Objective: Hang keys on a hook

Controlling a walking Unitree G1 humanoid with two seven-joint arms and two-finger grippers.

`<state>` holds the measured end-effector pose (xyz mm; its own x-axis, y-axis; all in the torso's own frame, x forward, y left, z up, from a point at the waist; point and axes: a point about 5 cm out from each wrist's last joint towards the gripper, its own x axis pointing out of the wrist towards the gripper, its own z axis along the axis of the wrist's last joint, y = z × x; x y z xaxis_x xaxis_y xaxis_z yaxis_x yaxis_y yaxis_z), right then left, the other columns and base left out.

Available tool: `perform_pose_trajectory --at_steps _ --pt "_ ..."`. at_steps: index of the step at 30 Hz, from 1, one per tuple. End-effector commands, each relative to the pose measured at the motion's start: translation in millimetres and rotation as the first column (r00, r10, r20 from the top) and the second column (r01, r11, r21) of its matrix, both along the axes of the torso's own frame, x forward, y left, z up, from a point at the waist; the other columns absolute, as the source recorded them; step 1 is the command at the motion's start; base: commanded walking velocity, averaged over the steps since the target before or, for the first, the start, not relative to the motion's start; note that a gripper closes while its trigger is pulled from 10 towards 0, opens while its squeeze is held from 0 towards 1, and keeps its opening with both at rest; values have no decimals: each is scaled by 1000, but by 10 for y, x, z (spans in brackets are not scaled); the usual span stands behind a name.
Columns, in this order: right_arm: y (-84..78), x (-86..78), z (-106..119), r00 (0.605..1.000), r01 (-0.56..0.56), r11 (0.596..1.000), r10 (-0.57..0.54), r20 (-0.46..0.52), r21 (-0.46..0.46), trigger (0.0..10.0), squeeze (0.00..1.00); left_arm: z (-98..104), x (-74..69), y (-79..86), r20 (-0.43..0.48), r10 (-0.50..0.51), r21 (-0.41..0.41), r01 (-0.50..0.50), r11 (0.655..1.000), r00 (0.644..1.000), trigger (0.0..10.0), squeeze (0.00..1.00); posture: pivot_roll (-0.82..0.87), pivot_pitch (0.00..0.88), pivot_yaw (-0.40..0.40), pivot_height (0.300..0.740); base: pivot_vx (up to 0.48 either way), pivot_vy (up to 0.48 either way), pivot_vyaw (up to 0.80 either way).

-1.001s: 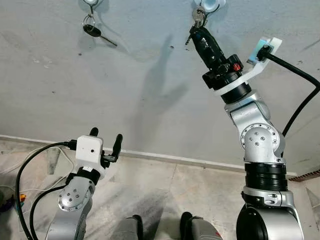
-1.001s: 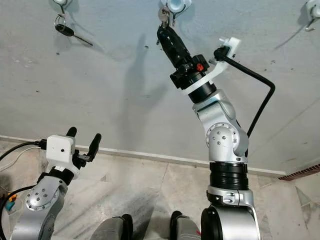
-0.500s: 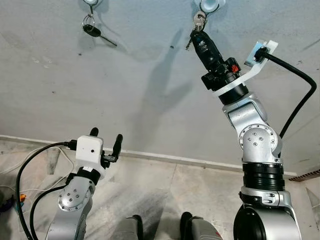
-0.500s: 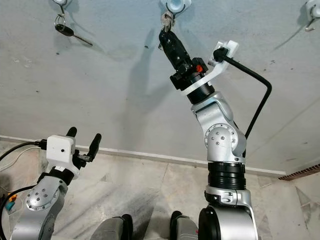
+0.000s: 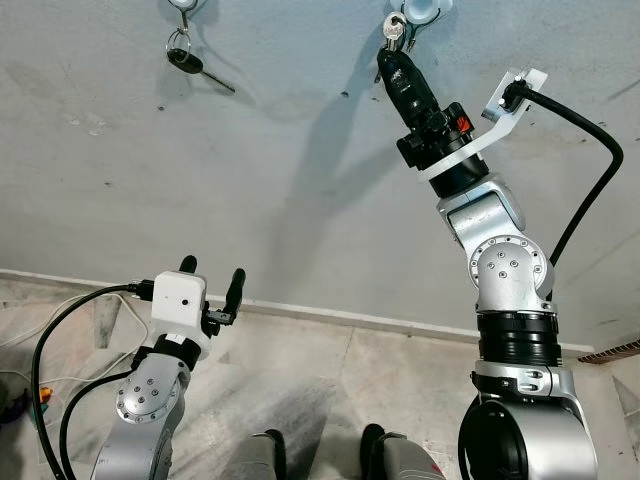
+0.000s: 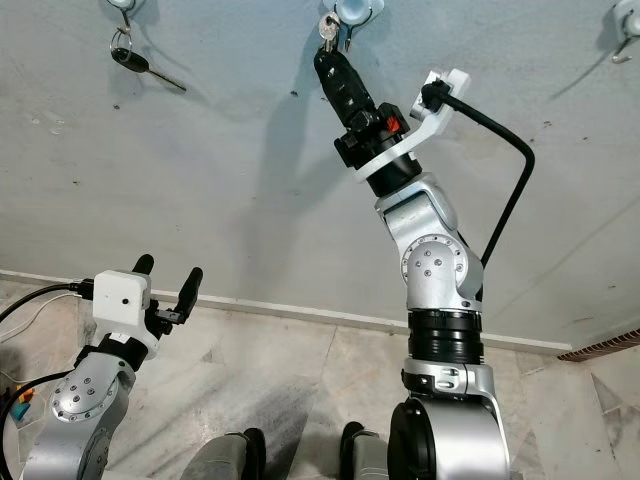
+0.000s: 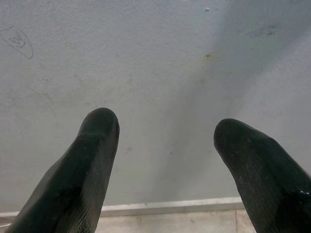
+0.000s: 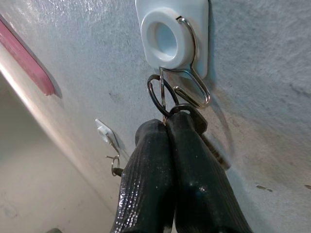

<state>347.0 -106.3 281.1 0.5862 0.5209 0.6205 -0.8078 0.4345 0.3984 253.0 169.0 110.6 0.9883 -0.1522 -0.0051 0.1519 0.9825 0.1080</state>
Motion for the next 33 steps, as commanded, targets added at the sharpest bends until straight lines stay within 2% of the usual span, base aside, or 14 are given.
perform_pose_trajectory --at_steps 1,5,9,10,13,17,24,33 --pt "-69 -5 75 999 28 999 -29 28 23 10000 0 -44 -40 29 -24 6 8 -6 1000 1000 10000 0 181 255 84 740 0 0 0" --pt "-94 -26 79 999 31 999 -31 42 13 10000 0 -45 -42 31 -23 8 8 -7 1000 1000 10000 0 181 255 84 740 0 0 0" --pt "-76 -62 59 997 46 998 -42 67 -47 10000 0 -47 -40 33 -23 7 8 -7 1000 1000 10000 0 176 253 85 740 0 0 0" --pt "-39 -102 42 995 49 994 -40 93 -99 10000 0 -46 -37 33 -23 6 8 -6 1000 1000 10000 0 175 253 86 740 0 0 0" --pt "-6 -173 11 992 34 988 -14 128 -153 10000 0 -44 -32 26 -21 4 7 -4 1000 1000 10000 0 173 254 86 740 0 0 0" --pt "-2 -235 -6 988 23 984 5 154 -179 10000 0 -45 -31 26 -21 3 6 -3 1000 1000 10000 0 173 253 86 740 0 0 0" --pt "-61 -258 -21 987 45 982 -15 162 -183 10000 0 -46 -21 10 -22 -4 5 5 1000 1000 10000 0 164 253 90 740 0 0 0" --pt "-75 -186 19 988 49 988 -26 150 -148 10000 0 -46 -15 -4 -22 -9 4 9 1000 1000 10000 0 162 256 88 740 0 0 0"
